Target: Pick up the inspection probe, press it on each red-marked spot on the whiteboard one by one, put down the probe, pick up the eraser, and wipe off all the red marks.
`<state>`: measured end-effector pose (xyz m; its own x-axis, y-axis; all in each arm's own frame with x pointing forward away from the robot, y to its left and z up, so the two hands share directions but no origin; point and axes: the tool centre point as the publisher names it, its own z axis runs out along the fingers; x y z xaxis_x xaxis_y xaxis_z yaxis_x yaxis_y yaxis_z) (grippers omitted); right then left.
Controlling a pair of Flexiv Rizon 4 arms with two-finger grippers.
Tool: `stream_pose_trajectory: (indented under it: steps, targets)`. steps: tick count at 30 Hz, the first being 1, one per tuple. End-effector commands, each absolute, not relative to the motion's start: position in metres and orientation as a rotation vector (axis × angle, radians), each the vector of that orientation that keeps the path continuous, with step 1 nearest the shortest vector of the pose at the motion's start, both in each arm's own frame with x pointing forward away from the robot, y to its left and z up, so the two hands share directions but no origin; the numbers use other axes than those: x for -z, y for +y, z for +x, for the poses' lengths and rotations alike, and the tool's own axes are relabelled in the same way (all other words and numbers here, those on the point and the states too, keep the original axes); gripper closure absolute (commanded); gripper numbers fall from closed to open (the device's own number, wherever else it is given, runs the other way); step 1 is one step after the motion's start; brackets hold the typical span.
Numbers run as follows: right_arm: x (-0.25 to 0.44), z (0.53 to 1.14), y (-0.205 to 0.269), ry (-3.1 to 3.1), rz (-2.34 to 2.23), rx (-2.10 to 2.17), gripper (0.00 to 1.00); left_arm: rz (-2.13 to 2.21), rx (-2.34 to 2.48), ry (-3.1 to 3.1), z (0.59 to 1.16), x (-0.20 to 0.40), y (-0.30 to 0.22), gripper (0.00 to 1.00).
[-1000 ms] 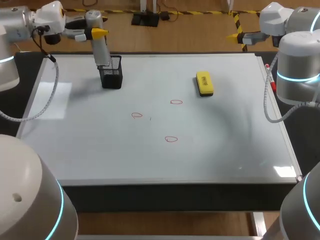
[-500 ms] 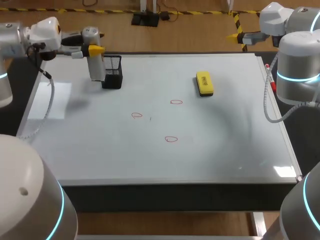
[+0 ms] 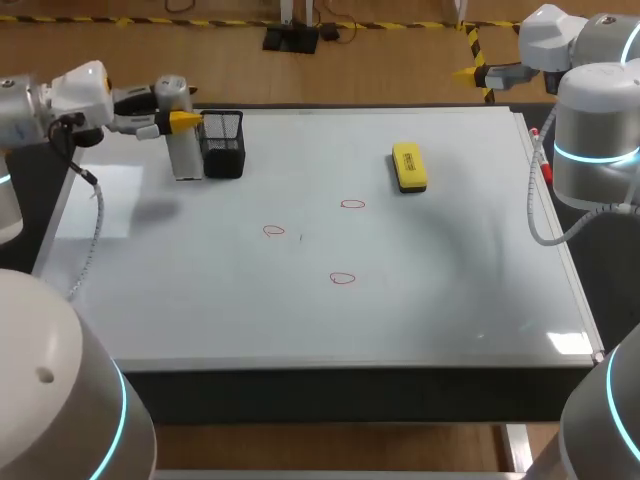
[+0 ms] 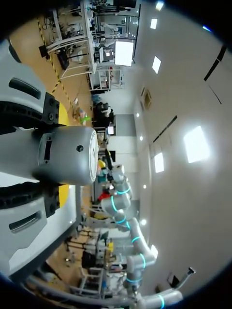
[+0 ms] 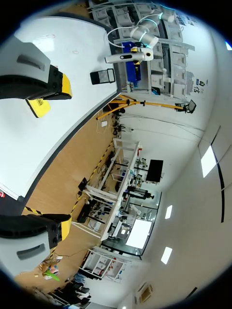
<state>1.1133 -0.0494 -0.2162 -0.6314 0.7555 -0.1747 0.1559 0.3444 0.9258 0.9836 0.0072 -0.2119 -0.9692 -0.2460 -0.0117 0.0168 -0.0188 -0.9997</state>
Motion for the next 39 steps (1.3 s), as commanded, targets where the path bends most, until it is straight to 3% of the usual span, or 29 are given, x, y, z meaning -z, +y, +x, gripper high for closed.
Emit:
stream_pose_trajectory:
  steps: [1,32,39]
  targets:
    - [0.216,1.114,-0.05,2.012,0.793,-1.289,0.0,-0.263,2.105,2.04,0.981,0.211,0.013,1.0]
    - [0.216,1.114,-0.05,2.012,0.793,-1.289,0.0,-0.298,2.099,2.023,0.982,0.212,0.016,1.0]
    - [0.225,1.124,-0.02,2.272,0.525,-1.3,0.0,-0.298,2.099,2.023,0.982,0.212,0.016,1.0]
